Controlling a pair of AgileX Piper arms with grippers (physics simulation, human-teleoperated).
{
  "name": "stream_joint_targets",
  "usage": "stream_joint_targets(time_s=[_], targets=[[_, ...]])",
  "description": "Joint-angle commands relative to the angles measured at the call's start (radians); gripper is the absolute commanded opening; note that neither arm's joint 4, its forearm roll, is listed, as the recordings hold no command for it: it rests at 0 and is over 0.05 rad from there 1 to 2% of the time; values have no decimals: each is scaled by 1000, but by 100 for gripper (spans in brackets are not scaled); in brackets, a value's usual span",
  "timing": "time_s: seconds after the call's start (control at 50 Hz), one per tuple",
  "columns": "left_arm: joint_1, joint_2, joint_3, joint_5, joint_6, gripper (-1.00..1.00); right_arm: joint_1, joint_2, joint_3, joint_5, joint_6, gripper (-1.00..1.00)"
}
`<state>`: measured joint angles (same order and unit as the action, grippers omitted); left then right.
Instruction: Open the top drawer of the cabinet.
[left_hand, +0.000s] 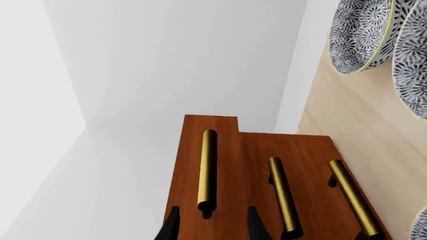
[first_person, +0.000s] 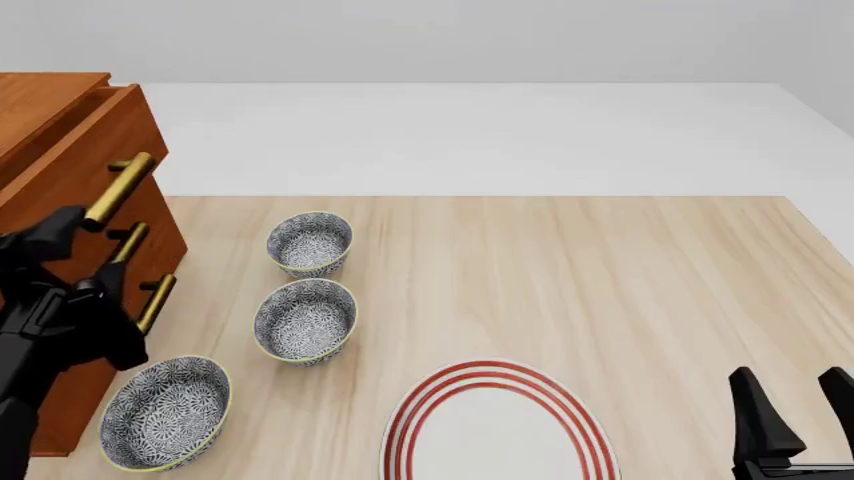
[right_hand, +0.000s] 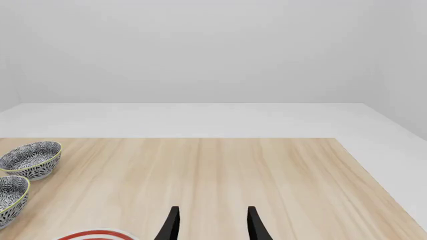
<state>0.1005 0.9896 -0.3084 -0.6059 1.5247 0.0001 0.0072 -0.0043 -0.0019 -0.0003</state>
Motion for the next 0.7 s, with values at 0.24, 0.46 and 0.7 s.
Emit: stream_joint_targets(time_s=[0.24, 0.46, 0.7], targets=[[-2, -132, 35, 83, 2, 100, 0, 0, 0, 0, 0, 100], [-23, -265, 57, 193, -6, 100, 0, 0, 0, 0, 0, 100], [-50, -419, 49, 343, -72, 100, 0, 0, 0, 0, 0, 100]])
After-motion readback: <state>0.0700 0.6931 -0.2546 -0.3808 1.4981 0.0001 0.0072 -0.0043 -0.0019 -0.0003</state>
